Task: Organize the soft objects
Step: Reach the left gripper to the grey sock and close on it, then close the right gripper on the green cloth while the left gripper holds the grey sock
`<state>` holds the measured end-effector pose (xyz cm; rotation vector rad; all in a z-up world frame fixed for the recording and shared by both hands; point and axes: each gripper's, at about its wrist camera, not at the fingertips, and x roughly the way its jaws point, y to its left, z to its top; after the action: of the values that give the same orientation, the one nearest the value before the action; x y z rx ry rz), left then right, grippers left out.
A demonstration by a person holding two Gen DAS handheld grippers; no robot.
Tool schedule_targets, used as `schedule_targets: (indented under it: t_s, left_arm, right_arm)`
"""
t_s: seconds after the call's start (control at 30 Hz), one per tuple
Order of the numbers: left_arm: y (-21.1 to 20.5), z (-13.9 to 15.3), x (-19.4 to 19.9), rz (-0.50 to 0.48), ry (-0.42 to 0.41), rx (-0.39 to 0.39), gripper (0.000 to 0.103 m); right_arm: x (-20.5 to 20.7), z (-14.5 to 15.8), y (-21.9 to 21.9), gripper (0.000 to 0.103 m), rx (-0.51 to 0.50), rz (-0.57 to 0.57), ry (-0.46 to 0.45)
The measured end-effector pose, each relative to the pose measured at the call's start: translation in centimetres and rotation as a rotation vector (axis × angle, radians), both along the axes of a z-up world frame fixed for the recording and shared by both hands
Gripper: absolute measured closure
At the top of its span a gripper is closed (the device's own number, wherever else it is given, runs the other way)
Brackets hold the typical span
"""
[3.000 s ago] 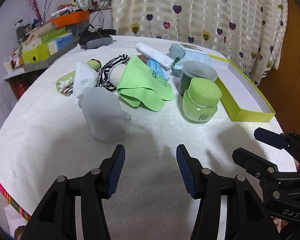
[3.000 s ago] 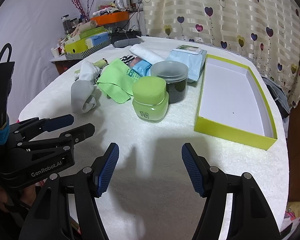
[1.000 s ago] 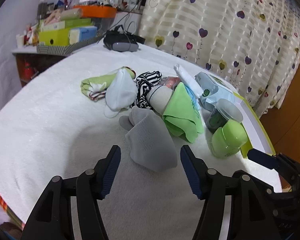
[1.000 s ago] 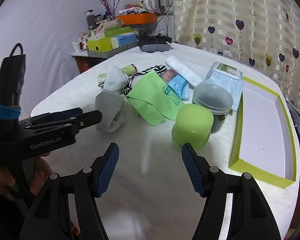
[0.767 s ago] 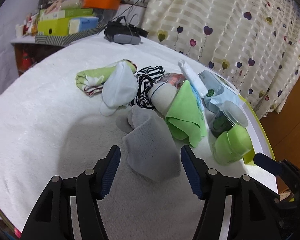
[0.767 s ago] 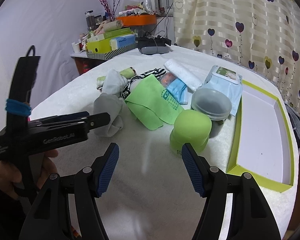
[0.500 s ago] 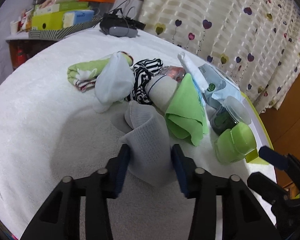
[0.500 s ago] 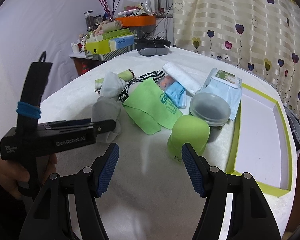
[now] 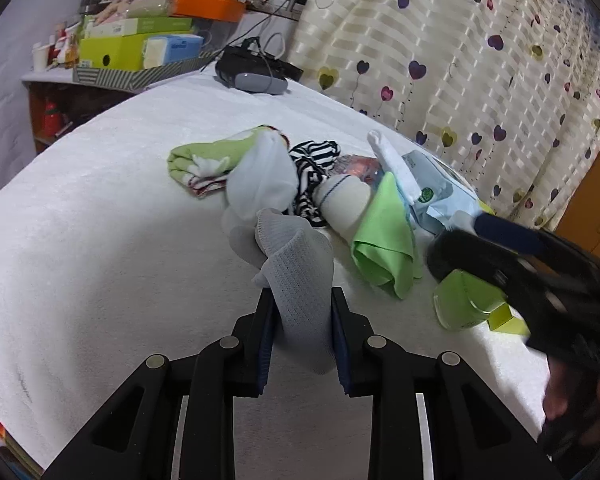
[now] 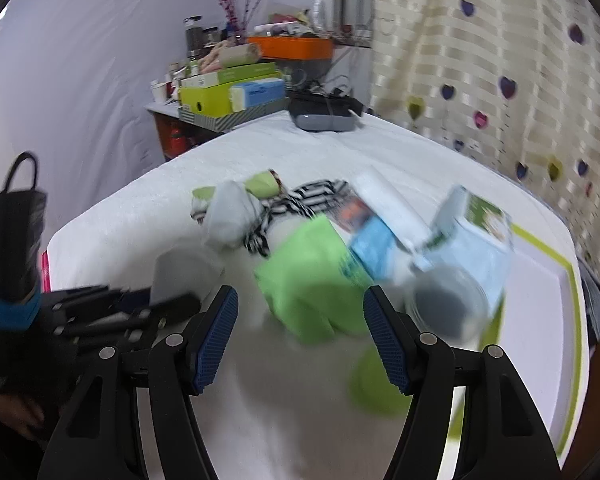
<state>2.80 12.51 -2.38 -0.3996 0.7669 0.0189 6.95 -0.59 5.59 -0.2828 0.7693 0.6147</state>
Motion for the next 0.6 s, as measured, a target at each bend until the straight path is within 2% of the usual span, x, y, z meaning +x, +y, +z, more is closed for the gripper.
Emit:
schedule_targets:
  t_s: [0.17, 0.37, 0.6]
  left_arm:
    - [0.8, -0.5, -0.1, 0.006, 0.012, -0.021, 0.077]
    - [1.0, -0.9, 0.2, -0.002, 0.011, -0.035, 0.077]
    - [1.1, -1.1, 0.2, -0.001, 0.012, -0.048, 0.076]
  right_arm:
    - [3.0, -1.6, 2.2, 0.037, -0.061, 0.007, 0.053]
    - [3.4, -3.3, 3.7, 0.037, -0.13, 0.06, 0.088]
    - [3.7, -4.3, 4.7, 0.037, -0.256, 0.058, 0.06]
